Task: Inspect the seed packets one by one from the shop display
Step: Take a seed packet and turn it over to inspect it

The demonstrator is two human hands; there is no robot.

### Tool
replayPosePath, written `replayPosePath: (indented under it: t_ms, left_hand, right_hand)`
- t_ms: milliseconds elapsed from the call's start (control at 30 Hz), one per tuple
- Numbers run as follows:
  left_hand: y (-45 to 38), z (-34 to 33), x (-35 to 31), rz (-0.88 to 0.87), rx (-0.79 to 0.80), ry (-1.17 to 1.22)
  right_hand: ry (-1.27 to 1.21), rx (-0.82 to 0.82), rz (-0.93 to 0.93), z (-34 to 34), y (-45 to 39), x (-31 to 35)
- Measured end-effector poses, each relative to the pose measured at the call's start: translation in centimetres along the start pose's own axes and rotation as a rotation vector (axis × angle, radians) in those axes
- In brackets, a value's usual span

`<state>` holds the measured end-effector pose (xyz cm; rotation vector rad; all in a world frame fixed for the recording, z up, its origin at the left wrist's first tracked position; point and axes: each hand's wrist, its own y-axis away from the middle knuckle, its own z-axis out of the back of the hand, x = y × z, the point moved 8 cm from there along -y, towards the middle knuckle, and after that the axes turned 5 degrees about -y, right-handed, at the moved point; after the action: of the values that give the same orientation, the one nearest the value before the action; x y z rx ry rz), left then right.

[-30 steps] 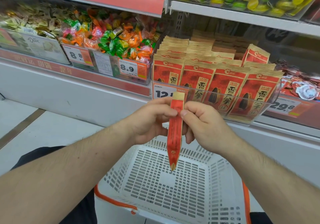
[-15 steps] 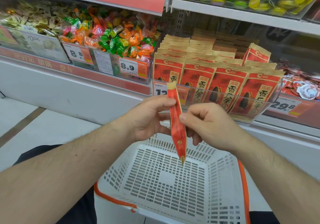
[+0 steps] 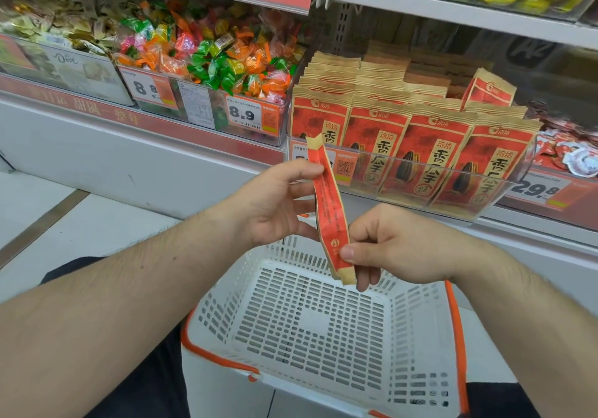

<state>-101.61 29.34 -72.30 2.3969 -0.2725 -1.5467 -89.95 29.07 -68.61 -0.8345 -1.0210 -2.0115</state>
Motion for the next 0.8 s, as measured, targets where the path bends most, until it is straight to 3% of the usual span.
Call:
replayPosePath:
  t_ms: [200,333,433,500,600,633,700,800]
  left_hand:
    - [0.1,-0.1,-0.4,-0.038,-0.017,-0.016]
    - [-0.2,0.3,-0.6,-0.113,-0.125,-0.034]
    - [-0.3,1.2,-0.3,-0.096,-0.238,0.037]
    - [-0.2,1.4,-0.3,-0.079,-0.249,0.086]
    - [0.1,1.1,-0.7,-0.081,-0.188,0.09]
    - [0.2,0.7,-0.8,-0.084,-0.157,0.091]
    - [0.1,0.2,-0.8,-0.087,-0.096,0.086]
    - [0.0,-0.3,-0.6,-0.067,-0.05,0.068]
  right_hand:
    - [0.049,-0.106,-0.036,0.8,-0.1,-0.4]
    - [0.326,-0.284,0.008,1.0,-0.7,0.0]
    - [0.45,-0.288,0.05,-0.3,-1.2,0.5]
    - [0.386,-0.365,-0.002,0.2,-1.3,0.2]
    - [0.162,-0.686,-0.039,3.3,-0.7,-0.6]
    - [0.099,-0.714,-0.076,3.8,-0.7,-1.2]
    - [-0.08,-0.609,-0.159,3.3,-1.1,-2.4]
    - [-0.441,-0.382,-0.091,1.2,-1.8,-2.3]
